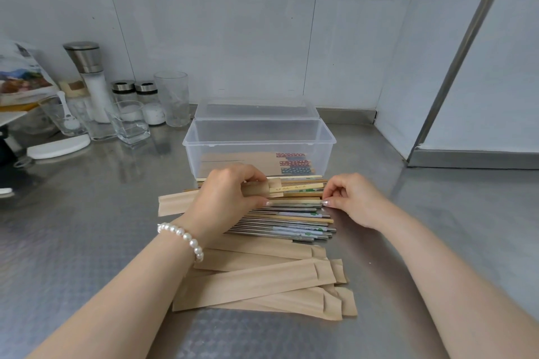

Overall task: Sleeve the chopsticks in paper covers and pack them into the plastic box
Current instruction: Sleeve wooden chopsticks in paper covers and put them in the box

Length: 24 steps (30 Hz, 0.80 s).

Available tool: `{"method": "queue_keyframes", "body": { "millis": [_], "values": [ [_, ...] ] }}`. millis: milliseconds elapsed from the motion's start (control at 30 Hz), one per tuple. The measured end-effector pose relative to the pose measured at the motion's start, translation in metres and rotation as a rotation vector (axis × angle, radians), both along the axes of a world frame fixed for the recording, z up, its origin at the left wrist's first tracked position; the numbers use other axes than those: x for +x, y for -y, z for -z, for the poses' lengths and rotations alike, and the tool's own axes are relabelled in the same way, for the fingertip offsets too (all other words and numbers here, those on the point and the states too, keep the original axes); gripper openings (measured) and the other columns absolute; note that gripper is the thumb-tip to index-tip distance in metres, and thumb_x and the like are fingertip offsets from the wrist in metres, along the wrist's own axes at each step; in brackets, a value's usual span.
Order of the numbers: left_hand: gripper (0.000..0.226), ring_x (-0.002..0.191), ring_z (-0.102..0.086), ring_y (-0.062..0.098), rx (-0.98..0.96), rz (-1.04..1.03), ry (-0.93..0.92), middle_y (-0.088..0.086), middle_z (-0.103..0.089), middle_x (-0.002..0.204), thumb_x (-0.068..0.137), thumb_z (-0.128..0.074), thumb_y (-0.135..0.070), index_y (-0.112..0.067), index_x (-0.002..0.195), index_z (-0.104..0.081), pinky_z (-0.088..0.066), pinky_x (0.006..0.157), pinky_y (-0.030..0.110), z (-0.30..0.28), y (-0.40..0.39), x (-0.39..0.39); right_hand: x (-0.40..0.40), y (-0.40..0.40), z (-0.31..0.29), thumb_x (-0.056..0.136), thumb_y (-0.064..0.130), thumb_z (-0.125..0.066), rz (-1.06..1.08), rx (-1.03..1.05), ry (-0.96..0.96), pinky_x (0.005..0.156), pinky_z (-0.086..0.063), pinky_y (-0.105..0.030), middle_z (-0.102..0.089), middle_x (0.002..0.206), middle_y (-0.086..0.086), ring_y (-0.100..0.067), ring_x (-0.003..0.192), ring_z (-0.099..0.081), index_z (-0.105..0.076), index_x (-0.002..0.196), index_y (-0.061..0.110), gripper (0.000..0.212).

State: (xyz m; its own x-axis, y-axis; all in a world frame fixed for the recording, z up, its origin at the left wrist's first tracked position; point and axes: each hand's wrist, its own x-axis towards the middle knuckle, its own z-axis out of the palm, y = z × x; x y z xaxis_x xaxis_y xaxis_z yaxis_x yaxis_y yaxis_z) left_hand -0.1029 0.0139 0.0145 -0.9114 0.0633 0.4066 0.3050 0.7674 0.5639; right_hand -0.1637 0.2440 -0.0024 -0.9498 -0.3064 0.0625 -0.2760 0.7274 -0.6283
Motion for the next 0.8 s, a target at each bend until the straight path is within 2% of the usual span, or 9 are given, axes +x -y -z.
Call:
{"method": "queue_keyframes", "body": {
  "millis": [67,200,300,400,600,667,800],
  "values": [
    [0.033,0.085,-0.059,0.014,-0.006,0.000,0.004,-0.005,-0.065,0.087,0.064,-0.081,-0.021,-0.017,0.095,-0.067,-0.048,0.081,0.029,0.000,0.000,0.000,0.000,0.001,0.000,0.083,0.003,-0.064,-0.013,0.027,-0.017,0.051,-0.033,-0.013,-0.046,0.062,0.008,-0.004,0.055,-0.039,-0.054,0.066,0.023,0.028],
    [0.033,0.084,-0.058,0.012,-0.022,0.000,0.012,-0.009,-0.062,0.085,0.065,-0.080,-0.022,-0.019,0.095,-0.067,-0.048,0.080,0.027,-0.001,0.000,0.001,-0.002,0.002,0.002,0.079,0.005,-0.069,-0.038,0.033,-0.045,0.062,-0.035,-0.018,-0.050,0.074,0.007,-0.005,0.061,-0.044,-0.058,0.069,0.025,0.025],
    [0.033,0.084,-0.059,0.012,-0.028,0.004,0.012,-0.009,-0.062,0.085,0.065,-0.080,-0.022,-0.019,0.095,-0.067,-0.048,0.080,0.026,-0.001,0.000,0.000,-0.002,0.002,0.003,0.080,0.005,-0.068,-0.039,0.027,-0.062,0.062,-0.034,-0.017,-0.050,0.075,0.009,-0.003,0.063,-0.045,-0.062,0.073,0.021,0.018],
    [0.034,0.084,-0.059,0.013,-0.028,0.002,0.019,-0.007,-0.064,0.088,0.065,-0.080,-0.023,-0.019,0.096,-0.067,-0.048,0.080,0.027,-0.001,0.000,0.001,-0.004,0.002,0.004,0.081,0.007,-0.068,-0.034,0.009,-0.087,0.069,-0.036,-0.022,-0.050,0.075,0.010,-0.003,0.066,-0.045,-0.059,0.069,0.026,0.024],
    [0.034,0.084,-0.058,0.011,-0.022,-0.003,0.023,-0.009,-0.063,0.086,0.065,-0.080,-0.024,-0.019,0.096,-0.067,-0.048,0.080,0.025,-0.002,0.001,0.000,-0.001,0.000,0.001,0.085,0.008,-0.063,-0.005,0.001,-0.123,0.058,-0.032,-0.017,-0.049,0.070,0.010,-0.004,0.061,-0.041,-0.055,0.069,0.025,0.025],
    [0.034,0.085,-0.059,0.012,-0.023,0.001,0.024,-0.007,-0.065,0.088,0.065,-0.080,-0.024,-0.019,0.096,-0.067,-0.049,0.081,0.027,-0.001,0.002,0.000,-0.001,-0.003,-0.002,0.087,0.006,-0.060,0.028,-0.073,-0.108,0.058,-0.036,-0.019,-0.056,0.066,0.009,-0.005,0.058,-0.045,-0.054,0.069,0.025,0.027],
    [0.034,0.086,-0.059,0.012,-0.023,0.011,0.027,-0.007,-0.065,0.090,0.065,-0.080,-0.024,-0.020,0.096,-0.067,-0.049,0.081,0.028,0.000,0.002,-0.001,0.004,-0.007,-0.015,0.086,-0.008,-0.054,0.059,-0.506,-0.009,0.043,-0.042,-0.015,-0.067,0.059,0.001,-0.005,0.041,-0.051,-0.057,0.073,0.010,0.022]
  ]
}}
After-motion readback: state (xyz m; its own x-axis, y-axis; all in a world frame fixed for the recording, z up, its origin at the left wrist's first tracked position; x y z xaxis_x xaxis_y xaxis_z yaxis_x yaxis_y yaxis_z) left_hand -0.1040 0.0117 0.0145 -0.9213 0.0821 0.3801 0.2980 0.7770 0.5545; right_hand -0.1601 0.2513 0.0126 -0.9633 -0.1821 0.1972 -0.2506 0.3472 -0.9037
